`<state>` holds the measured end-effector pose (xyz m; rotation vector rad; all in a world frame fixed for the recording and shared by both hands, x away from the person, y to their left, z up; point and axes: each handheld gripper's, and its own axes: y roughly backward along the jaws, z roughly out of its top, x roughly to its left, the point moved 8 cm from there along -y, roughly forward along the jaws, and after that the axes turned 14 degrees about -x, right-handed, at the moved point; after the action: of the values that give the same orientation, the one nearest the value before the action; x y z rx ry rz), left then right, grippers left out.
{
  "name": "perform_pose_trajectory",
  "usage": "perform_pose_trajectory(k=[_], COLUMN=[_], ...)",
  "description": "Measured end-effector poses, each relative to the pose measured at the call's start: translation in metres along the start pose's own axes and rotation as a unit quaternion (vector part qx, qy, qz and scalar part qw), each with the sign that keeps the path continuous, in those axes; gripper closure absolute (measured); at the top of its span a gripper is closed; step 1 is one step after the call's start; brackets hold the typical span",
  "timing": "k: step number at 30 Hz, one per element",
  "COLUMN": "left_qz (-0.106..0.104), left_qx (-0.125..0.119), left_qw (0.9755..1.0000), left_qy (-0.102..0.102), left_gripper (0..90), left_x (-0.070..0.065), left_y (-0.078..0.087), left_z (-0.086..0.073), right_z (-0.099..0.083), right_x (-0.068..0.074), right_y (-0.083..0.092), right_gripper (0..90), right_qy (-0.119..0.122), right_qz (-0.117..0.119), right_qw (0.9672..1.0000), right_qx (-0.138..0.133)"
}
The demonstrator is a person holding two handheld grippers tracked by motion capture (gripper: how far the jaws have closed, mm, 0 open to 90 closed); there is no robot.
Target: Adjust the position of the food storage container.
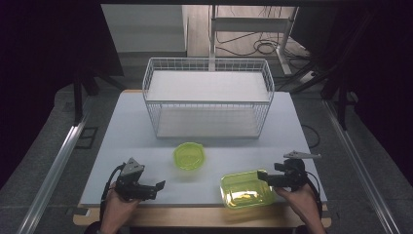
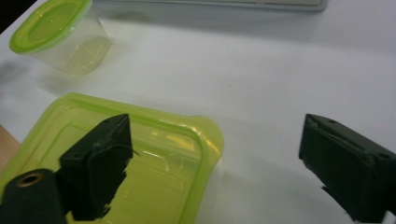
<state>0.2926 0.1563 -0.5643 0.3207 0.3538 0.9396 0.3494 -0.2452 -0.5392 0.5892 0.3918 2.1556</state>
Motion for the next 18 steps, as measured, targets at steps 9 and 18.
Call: perform_pose_trajectory(k=[9,18], left_qz=[-0.012,-0.033], left_qx=[0.007,0.016], left_qw=[0.9994,0.9981], left_qy=[-0.032,-0.049], left_gripper=[12.6,28.9], left_x=[-0.008,-0.02], left_y=[-0.002,-0.004], left_z=[-0.001,0.0], right_z=[0.0,-0.001], right_x=[0.002,0.003], right_y=[-0.001,-0.002], right_gripper=[25.7,29.7], right_qy=[0.022,0.032], right_qz=[-0.008,-0.001], right_qw=[0.9997,0.9994], right_qx=[-0.006,-0.009])
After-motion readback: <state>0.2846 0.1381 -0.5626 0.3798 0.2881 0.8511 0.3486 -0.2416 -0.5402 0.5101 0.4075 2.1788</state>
